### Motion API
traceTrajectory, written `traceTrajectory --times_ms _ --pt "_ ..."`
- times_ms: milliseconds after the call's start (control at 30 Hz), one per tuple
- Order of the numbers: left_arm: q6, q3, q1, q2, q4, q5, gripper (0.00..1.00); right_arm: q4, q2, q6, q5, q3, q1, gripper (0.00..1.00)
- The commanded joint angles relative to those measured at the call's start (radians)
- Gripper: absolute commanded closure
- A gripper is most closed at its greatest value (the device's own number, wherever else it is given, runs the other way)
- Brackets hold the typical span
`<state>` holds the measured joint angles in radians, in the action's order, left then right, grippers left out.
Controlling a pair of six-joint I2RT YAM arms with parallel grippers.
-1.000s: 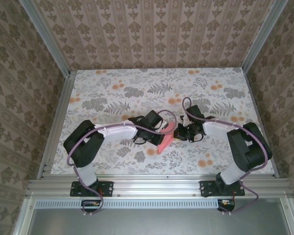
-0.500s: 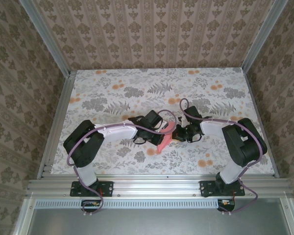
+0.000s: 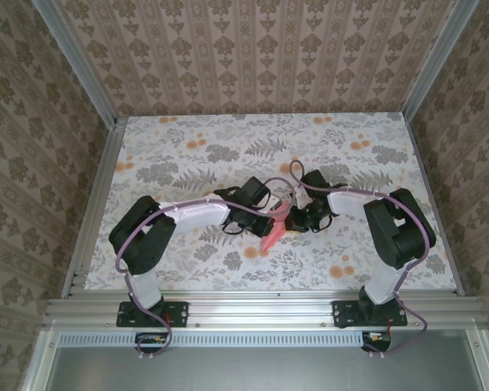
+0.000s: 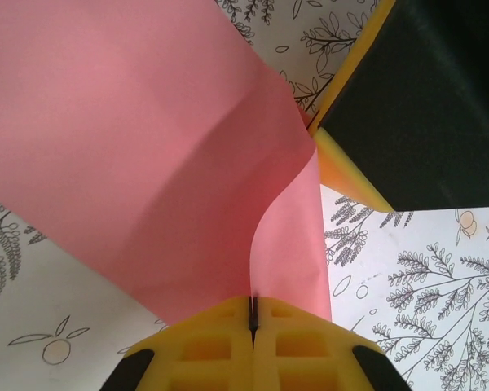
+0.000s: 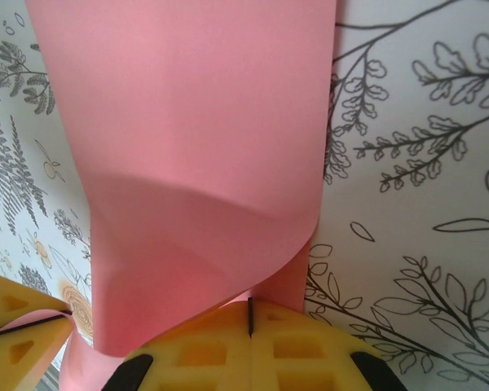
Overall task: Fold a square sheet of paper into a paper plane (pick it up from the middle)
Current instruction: Third fold the triangle at the center of the table.
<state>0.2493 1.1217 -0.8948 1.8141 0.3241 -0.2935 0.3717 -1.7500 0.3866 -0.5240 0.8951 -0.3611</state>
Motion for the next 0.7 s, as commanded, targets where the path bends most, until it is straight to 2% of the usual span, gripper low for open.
traceTrajectory --times_ms 0,133,333,667 --pt "-0.045 0.040 0.009 0.032 0.044 -0.035 0.96 0.072 -0.032 -0.051 0.041 0.013 -0.006 0.97" --pt "-0.031 0.028 0.008 0.028 0.037 -0.039 0.95 0.083 -0.018 -0.047 0.053 0.018 -0.006 0.95" --pt "0.020 0.000 0.009 0.016 0.022 -0.033 0.95 0.092 0.058 -0.014 0.062 0.023 -0.007 0.88" --pt "0.013 0.011 0.009 0.040 0.014 -0.038 0.94 0.075 0.166 0.049 0.031 -0.009 -0.006 0.80"
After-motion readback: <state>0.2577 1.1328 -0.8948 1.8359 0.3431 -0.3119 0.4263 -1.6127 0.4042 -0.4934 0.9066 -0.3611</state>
